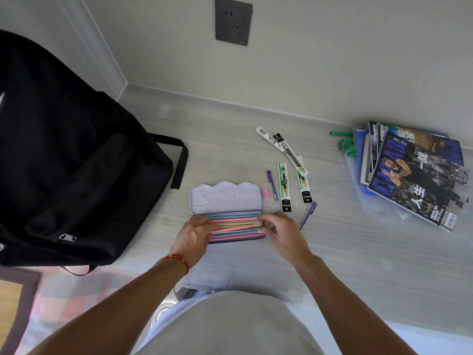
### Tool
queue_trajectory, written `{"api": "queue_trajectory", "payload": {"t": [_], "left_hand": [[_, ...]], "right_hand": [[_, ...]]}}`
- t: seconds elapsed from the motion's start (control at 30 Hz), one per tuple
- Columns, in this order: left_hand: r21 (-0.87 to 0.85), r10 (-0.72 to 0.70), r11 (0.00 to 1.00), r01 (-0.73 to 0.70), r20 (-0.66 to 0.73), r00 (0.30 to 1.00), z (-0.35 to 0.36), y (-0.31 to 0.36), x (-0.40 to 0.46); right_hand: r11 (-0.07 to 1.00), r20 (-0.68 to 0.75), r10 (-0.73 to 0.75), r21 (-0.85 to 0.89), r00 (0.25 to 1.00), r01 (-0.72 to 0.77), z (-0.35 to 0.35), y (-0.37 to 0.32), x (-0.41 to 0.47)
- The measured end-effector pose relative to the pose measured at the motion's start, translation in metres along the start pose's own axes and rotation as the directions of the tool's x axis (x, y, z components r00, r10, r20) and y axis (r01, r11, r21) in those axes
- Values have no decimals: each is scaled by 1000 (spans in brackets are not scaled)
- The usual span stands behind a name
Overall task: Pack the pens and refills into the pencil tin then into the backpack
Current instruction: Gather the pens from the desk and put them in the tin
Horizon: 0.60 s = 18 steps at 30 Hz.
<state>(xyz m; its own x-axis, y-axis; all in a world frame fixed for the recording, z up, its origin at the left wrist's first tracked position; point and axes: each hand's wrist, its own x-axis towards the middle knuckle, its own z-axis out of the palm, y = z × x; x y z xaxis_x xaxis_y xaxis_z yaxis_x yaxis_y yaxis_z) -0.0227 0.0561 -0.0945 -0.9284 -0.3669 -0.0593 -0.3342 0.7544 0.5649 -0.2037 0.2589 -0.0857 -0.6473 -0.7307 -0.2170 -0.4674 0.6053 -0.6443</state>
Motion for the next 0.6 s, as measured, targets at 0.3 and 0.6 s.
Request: {"api": "queue_trajectory", "payload": {"t": [0.3, 0.6], "left_hand": [[-2, -4, 1000, 4, 30, 1000, -8, -3, 2], [29, 3, 1000, -5, 66, 998, -14, -4, 4]], "right_hand": [[990, 99, -86, -102, 991, 96, 6, -6, 3], [973, 44, -97, -208, 994, 104, 7, -3, 4]]}}
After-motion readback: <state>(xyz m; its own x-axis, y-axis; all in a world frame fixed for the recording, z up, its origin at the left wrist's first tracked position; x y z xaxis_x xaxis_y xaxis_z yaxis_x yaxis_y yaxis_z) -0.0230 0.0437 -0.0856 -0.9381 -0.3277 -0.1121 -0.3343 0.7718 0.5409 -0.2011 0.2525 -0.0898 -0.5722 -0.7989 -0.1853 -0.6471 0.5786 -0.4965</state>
